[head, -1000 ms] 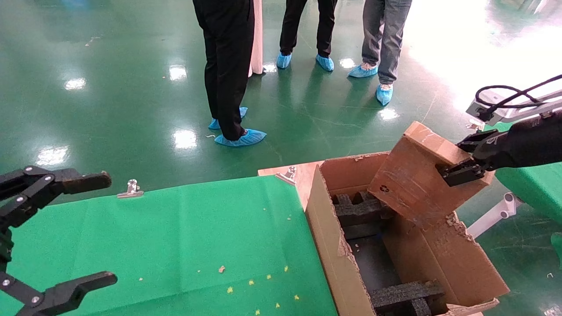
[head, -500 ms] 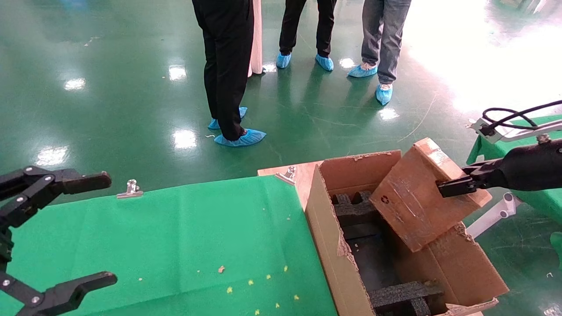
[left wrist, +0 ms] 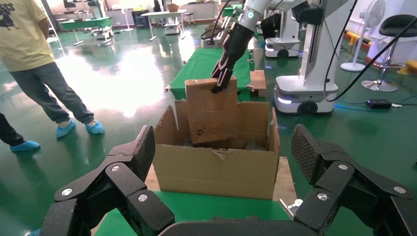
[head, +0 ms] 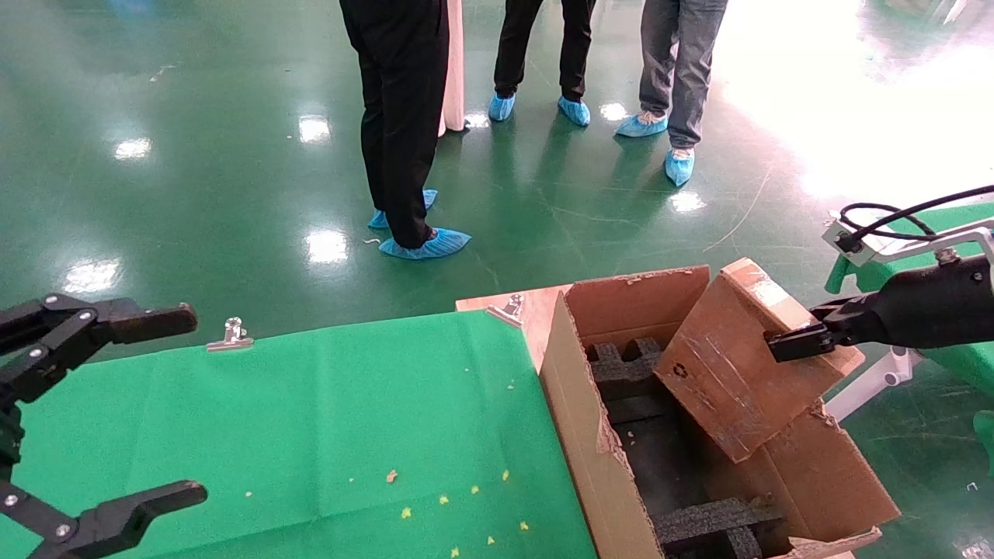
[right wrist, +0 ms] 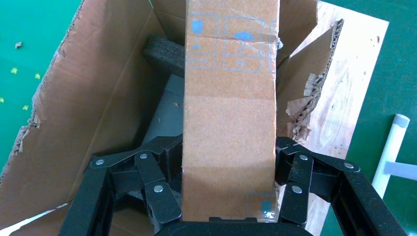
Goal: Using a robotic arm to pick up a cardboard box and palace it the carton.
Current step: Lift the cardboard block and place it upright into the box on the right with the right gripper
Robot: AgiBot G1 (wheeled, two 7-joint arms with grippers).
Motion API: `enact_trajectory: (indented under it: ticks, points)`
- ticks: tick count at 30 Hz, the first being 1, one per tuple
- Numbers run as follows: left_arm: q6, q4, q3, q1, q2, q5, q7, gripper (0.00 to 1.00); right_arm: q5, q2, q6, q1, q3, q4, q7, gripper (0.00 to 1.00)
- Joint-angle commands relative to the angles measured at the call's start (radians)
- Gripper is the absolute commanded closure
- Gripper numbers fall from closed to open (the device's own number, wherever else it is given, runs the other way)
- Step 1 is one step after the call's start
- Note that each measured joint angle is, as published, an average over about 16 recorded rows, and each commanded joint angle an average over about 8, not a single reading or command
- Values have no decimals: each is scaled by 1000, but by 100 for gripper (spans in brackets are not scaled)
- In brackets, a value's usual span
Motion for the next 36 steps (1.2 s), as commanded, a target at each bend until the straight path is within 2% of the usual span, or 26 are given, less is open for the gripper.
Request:
enact_trajectory:
  ticks: [1,5,9,19,36]
  points:
    - [0,0,0,0,0,0,0,0,0,0,-2,2,1,-4,-8,100]
    - [0,0,0,0,0,0,0,0,2,-6,9,-7,-2,-15,25,100]
    - [0,1,0,0,0,0,0,0,-1,-22,31,-28,-14,-33,100,100]
    - [0,1,1,-1,0,-1,1,0,-55,-68,143,-65,-57,-39,283,100]
    - [0,1,2,-1,0,-1,1,0,-151,-90,276,-75,-118,99,516,100]
